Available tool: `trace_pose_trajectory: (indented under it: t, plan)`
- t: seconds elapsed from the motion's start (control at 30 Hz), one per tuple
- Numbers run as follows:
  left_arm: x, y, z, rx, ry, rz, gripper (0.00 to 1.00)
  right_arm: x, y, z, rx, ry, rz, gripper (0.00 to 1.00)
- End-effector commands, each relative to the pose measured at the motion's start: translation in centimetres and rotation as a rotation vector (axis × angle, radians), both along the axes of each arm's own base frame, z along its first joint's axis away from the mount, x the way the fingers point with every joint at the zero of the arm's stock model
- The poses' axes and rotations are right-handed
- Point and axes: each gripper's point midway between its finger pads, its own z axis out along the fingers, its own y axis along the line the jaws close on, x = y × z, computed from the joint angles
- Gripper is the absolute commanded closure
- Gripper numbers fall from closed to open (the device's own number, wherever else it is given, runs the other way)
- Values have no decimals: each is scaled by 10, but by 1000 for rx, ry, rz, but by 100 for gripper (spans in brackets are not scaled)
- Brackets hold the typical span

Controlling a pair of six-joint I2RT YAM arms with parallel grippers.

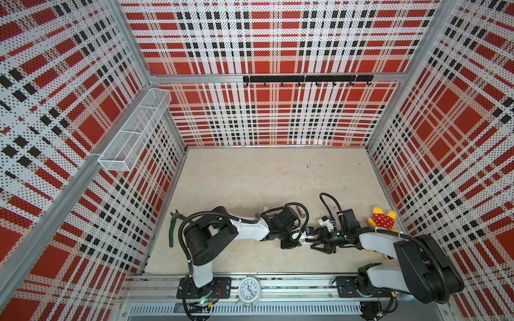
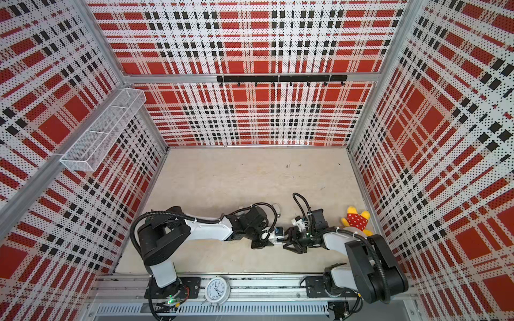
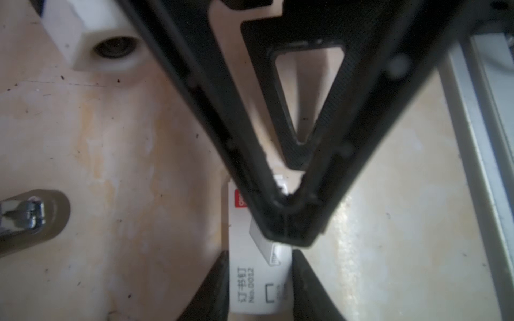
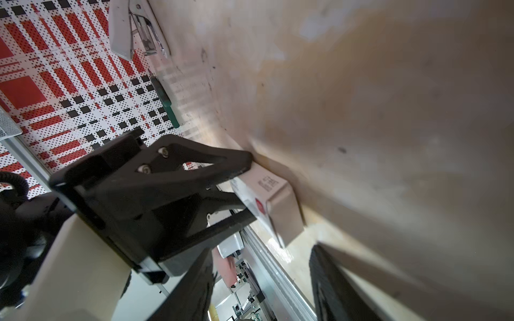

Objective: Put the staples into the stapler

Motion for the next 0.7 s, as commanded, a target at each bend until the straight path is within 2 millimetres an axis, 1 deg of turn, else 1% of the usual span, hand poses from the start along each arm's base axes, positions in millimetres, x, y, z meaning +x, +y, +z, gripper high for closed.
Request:
trace_pose_trajectory:
  t: [0.0, 0.03, 0.13, 0.17, 0.2, 0.3, 0.43, 0.67]
  plan:
    - [-2, 18, -24, 87, 28, 35, 63, 7, 4, 7, 30, -47, -4, 43]
    - [-1, 19, -25, 90, 28, 37, 63, 8, 4, 8, 35, -55, -3, 43]
    - [-2, 19, -26, 92, 29, 34, 63, 14, 5, 12, 31, -83, -3, 53]
    - [-2, 19, -26, 93, 30, 34, 63, 16, 5, 13, 26, -93, -4, 54]
    - [-2, 18, -26, 91, 31, 33, 63, 19, 4, 13, 15, -100, -6, 57]
    - [-3, 18, -26, 91, 33, 33, 63, 22, 1, 10, -21, -105, -9, 58]
    - [-3, 18, -26, 89, 34, 30, 63, 25, -1, 8, -54, -115, -7, 62]
    - [-4, 18, -28, 93, 38, 27, 63, 30, -1, 5, -60, -129, -1, 63]
